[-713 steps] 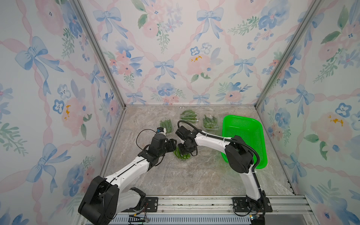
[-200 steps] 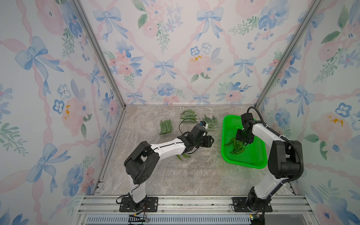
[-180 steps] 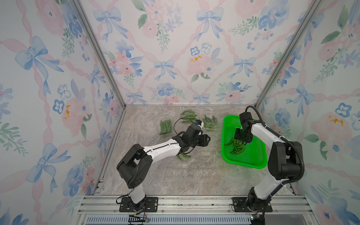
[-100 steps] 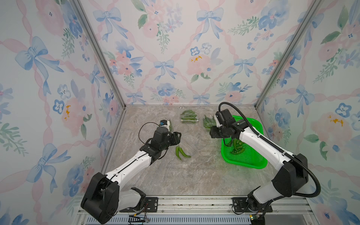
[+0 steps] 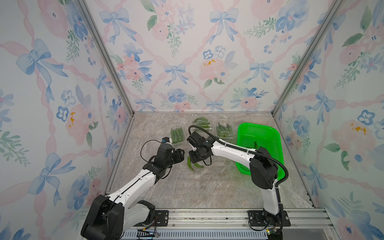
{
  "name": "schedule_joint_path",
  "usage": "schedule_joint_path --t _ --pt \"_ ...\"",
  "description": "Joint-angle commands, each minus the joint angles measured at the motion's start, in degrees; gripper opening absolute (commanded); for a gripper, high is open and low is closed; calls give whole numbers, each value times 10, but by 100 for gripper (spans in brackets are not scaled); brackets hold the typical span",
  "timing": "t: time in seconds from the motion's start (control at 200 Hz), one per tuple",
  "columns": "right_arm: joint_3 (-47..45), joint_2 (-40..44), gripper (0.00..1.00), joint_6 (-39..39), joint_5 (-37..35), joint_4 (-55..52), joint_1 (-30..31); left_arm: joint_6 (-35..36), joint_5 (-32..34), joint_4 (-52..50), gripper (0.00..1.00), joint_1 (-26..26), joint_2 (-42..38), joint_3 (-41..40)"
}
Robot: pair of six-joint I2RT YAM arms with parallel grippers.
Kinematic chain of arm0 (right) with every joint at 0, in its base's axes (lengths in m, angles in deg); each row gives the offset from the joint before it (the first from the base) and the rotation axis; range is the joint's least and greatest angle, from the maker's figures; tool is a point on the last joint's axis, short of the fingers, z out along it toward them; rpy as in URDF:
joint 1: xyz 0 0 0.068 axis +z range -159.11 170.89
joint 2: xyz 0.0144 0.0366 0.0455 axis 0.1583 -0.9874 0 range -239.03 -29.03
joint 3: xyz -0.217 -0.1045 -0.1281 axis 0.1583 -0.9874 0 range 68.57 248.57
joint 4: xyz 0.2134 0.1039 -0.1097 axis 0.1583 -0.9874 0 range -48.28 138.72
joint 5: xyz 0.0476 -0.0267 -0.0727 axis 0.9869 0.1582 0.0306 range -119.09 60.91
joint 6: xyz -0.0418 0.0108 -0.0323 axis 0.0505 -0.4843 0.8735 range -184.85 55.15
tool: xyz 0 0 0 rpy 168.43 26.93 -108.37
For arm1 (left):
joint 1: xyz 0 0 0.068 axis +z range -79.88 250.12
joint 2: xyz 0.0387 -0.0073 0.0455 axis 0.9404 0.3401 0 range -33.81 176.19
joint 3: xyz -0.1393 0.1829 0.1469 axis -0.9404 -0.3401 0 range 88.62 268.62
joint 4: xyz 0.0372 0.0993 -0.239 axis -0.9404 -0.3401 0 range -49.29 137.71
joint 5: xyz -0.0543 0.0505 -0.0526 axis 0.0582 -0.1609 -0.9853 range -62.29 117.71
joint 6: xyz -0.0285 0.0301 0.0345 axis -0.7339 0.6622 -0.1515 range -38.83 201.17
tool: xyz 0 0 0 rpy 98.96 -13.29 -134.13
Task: Take small green peppers out of containers
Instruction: Pick up the green pepper from the packing box.
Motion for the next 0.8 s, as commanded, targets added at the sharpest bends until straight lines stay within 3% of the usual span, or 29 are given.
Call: schedule_joint_path --t 0.0,0.795 --pt "29 -10 48 -3 -9 -29 0 -5 -7 -4 59 3 0 -8" --pt "9 -76 41 -8 -16 -10 -6 -4 -18 1 58 3 20 -15"
